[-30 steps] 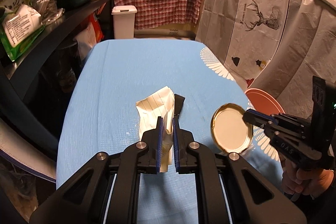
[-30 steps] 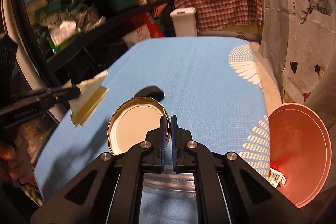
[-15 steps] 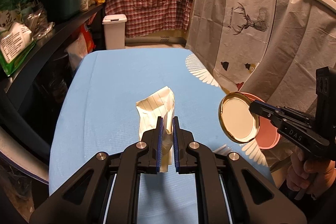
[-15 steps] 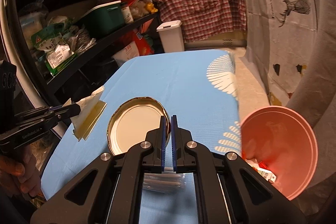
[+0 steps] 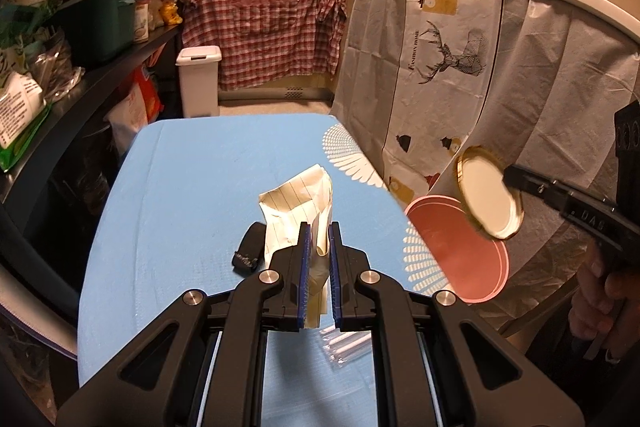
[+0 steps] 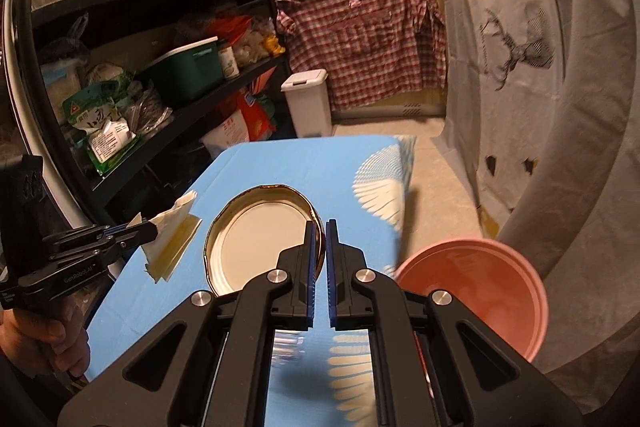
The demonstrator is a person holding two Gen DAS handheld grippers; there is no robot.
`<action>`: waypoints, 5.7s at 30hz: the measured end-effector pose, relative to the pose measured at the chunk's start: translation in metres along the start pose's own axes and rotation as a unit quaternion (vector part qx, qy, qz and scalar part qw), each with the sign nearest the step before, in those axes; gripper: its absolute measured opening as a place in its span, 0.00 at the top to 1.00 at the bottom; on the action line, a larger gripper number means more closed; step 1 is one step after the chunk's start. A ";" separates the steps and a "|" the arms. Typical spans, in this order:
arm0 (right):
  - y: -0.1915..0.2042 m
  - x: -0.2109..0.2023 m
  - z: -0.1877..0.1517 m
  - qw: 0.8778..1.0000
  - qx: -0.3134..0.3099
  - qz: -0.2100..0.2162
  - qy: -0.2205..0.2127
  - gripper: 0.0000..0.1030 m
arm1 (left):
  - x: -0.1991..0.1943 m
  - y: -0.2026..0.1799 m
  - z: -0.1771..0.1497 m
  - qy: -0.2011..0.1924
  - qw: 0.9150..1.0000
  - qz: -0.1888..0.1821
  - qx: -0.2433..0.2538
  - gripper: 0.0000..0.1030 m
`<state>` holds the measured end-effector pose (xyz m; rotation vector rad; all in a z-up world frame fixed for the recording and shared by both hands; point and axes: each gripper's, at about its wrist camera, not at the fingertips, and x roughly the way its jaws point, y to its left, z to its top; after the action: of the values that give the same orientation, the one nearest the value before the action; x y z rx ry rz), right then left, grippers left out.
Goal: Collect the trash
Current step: 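Carry the gold jar lid with the right tool while the left carries the paper wrapper over the pink bin, then open both tools over the pink bin to drop the lid and wrapper, then move both tools back over the table toward the clear straws and black strap, then grasp the clear plastic straws with the right tool while the left grasps the black strap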
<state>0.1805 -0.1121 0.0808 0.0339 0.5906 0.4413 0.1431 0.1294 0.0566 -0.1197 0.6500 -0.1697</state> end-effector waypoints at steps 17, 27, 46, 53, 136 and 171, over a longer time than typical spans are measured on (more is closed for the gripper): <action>-0.098 -0.020 -0.003 0.996 0.056 -0.064 -0.009 0.95 | 0.019 -0.039 0.011 0.002 1.000 -0.023 0.017 0.91; -0.121 -0.015 -0.014 0.994 0.071 -0.084 0.001 0.95 | 0.044 -0.067 0.018 0.012 0.999 -0.039 0.029 0.91; -0.147 -0.010 -0.017 0.987 0.079 -0.137 0.004 0.95 | 0.089 -0.114 0.029 0.029 0.996 -0.078 0.044 0.92; -0.158 -0.006 -0.020 0.984 0.084 -0.157 0.014 0.95 | 0.107 -0.137 0.029 0.039 0.993 -0.097 0.055 0.91; -0.067 0.009 -0.030 0.996 -0.003 -0.093 0.014 0.74 | 0.015 -0.034 0.051 -0.017 0.999 -0.045 -0.006 0.72; 0.061 0.121 -0.101 0.966 -0.144 0.083 0.200 0.36 | -0.046 0.088 0.040 -0.026 0.995 0.027 -0.090 0.72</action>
<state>0.1910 -0.0167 -0.0580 -0.2926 0.9192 0.7018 0.1418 0.2265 0.1012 -0.2799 0.6161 -0.0556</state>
